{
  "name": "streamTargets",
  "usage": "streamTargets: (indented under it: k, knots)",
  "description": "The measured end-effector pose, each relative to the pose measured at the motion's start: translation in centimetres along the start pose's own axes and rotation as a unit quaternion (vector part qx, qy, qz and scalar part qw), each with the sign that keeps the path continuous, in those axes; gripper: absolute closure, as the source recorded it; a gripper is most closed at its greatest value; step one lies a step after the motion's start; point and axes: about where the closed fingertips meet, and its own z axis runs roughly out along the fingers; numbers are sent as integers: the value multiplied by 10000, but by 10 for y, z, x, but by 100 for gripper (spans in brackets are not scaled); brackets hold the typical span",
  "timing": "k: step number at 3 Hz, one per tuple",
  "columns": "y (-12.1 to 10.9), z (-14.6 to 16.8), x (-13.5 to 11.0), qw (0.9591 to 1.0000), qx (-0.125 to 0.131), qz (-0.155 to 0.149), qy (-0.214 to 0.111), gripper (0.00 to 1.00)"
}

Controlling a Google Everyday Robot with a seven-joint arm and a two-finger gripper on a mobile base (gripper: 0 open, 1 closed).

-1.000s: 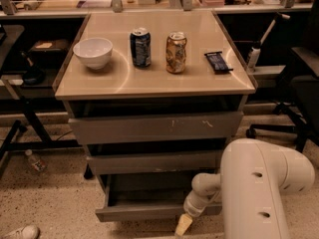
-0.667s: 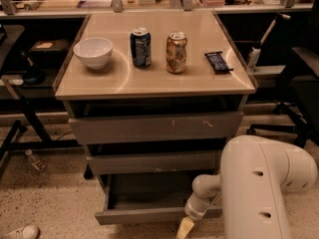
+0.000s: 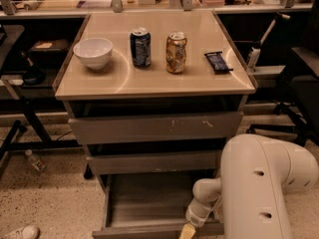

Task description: Open bottom drawer

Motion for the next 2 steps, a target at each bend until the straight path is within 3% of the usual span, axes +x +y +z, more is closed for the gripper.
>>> streamTargets:
  k: [2]
  knots:
    - [11,45,34,9972,-392,43,642,0]
